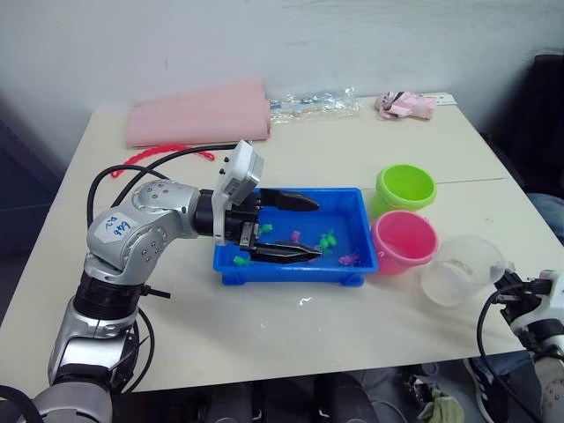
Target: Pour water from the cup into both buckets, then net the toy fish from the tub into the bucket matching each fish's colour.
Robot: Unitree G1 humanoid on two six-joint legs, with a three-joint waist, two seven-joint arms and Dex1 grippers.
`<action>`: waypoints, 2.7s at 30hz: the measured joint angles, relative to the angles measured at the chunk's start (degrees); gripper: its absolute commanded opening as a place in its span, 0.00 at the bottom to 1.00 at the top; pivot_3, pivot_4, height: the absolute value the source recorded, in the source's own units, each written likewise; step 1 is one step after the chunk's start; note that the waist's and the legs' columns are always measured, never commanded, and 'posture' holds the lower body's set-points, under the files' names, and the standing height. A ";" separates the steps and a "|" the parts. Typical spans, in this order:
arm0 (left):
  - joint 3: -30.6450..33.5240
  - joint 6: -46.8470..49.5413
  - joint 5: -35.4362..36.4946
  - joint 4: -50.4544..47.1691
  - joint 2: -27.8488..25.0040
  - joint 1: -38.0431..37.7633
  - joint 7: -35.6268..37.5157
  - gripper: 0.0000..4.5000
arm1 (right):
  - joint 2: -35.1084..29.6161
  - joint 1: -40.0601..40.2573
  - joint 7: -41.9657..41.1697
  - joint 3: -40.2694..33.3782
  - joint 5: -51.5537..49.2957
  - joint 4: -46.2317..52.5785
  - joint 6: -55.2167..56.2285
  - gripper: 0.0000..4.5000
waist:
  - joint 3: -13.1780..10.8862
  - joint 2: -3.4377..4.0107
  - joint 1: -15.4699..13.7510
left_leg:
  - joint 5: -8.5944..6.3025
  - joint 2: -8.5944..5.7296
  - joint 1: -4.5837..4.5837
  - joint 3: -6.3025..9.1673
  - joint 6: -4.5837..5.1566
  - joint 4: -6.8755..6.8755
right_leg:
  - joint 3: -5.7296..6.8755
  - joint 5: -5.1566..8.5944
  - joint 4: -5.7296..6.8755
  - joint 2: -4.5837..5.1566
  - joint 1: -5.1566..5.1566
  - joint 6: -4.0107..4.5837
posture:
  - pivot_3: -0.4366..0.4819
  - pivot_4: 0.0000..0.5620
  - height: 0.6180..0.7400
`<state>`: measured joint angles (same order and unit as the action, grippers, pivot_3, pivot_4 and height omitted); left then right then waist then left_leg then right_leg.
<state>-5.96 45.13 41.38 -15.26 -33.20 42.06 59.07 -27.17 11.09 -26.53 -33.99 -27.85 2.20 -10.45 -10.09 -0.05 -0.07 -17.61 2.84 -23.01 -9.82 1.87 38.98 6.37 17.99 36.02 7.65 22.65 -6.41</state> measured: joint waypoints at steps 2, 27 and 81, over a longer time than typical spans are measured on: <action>-0.01 -0.05 -0.02 0.10 0.01 0.02 0.08 1.00 | 0.50 1.35 0.44 -0.58 -0.71 1.43 -0.03 0.04 | 0.00 0.00 -0.01 | 0.00 0.00 0.00 0.00 0.00 -0.01 | 0.00 0.00 0.00 0.01 0.00 0.00 | 0.48 0.27 0.98; -1.04 -4.07 -4.01 3.90 4.15 -0.14 0.19 1.00 | -14.41 -5.73 11.71 0.15 12.39 15.40 -8.54 0.04 | 0.00 0.00 0.14 | 0.00 -0.01 0.00 -0.05 0.00 0.01 | -0.02 0.00 0.02 -0.03 0.04 0.00 | 0.48 0.27 0.98; -0.80 -10.64 -10.25 12.59 9.73 0.48 -1.23 1.00 | -16.03 -26.91 5.08 10.26 23.95 3.44 -10.00 0.04 | -0.02 -0.02 0.07 | 0.01 -0.01 -0.08 -0.06 0.02 0.08 | 0.00 -0.01 0.05 0.00 0.08 -0.06 | 0.48 0.27 0.98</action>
<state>-6.76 34.48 31.13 -2.68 -23.46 42.54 57.84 -43.20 -15.82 -21.44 -23.73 -3.89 5.64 -20.45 -10.11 -0.07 0.00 -17.60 2.83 -23.09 -9.88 1.89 39.06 6.38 17.98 36.06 7.65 22.74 -6.46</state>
